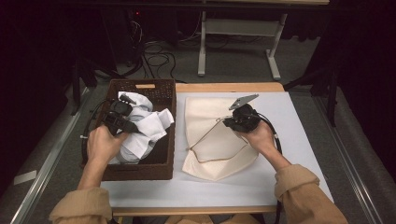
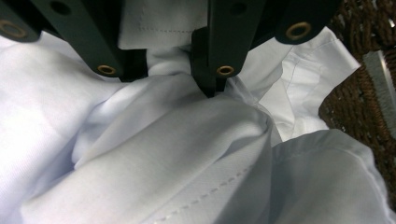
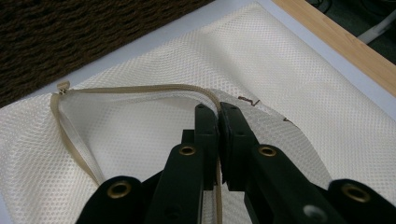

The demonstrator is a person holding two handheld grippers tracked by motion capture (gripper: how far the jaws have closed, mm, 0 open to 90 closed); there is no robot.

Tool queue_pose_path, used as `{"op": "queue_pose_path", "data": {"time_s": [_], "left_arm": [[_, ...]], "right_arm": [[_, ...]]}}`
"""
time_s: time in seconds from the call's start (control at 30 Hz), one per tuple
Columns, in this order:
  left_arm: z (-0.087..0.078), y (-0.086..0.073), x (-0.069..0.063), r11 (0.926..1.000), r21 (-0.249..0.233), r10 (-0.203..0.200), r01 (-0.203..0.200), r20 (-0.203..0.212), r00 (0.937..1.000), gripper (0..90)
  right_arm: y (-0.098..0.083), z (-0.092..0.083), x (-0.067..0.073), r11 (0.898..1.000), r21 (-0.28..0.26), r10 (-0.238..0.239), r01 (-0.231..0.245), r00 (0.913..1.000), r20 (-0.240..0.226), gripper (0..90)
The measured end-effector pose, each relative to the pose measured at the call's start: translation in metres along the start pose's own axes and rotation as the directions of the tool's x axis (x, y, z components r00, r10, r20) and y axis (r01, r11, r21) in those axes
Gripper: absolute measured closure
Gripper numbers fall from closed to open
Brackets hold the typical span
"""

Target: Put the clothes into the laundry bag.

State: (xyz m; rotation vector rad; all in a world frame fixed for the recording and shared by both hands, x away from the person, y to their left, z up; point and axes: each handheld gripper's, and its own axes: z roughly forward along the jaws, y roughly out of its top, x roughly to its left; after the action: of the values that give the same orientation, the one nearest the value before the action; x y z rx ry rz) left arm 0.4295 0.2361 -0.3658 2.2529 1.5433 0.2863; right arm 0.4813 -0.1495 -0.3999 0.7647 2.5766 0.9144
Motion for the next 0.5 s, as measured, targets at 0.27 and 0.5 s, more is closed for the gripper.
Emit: {"op": "queue_pose_path", "data": {"time_s": [0.27, 0.5], "left_arm": [[-0.005, 0.004, -0.005, 0.9997, -0.008, 0.022, -0.022, 0.009, 0.9997, 75.0], [-0.010, 0.007, -0.012, 0.9988, -0.023, 0.045, -0.044, 0.027, 0.9986, 74.8]], "right_arm": [[-0.001, 0.000, 0.000, 1.000, 0.002, 0.007, -0.007, 1.0000, 0.003, 87.0], [-0.001, 0.000, 0.000, 1.000, -0.003, 0.018, -0.018, 0.9998, 0.004, 87.0]]}}
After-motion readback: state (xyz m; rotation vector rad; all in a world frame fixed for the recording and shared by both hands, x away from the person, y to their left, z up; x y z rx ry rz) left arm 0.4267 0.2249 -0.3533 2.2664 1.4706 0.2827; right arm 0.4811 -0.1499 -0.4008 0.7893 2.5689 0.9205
